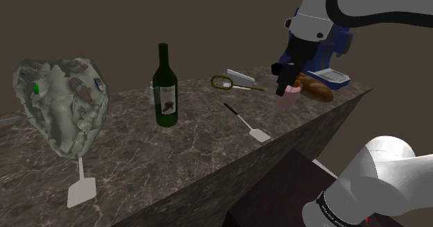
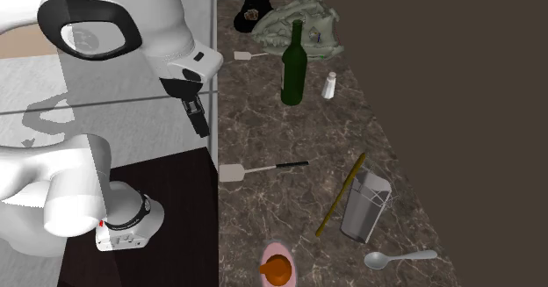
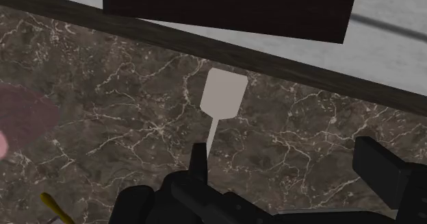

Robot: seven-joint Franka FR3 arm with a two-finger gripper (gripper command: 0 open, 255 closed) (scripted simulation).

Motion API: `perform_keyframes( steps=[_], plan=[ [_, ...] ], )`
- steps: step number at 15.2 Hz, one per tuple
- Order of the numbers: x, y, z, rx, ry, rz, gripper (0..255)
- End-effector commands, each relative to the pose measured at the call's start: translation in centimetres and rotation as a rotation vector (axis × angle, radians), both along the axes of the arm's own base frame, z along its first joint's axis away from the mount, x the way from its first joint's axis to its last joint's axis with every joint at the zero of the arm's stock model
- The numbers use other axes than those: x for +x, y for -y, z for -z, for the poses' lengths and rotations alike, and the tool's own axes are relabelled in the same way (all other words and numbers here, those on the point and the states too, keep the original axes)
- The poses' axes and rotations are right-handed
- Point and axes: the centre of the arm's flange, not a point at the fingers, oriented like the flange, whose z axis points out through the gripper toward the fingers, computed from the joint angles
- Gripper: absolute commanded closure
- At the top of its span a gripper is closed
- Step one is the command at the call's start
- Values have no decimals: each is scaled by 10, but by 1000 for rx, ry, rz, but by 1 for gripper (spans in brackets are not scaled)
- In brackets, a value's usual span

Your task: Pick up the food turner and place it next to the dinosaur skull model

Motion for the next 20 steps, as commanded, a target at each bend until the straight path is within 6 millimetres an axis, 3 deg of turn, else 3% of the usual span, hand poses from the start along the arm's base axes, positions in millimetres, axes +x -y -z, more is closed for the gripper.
perform_keyframes(
  steps=[1,20],
  plan=[
    [0,0,0,0,0,0,0],
    [134,39,201,15,58,307,0]
  ],
)
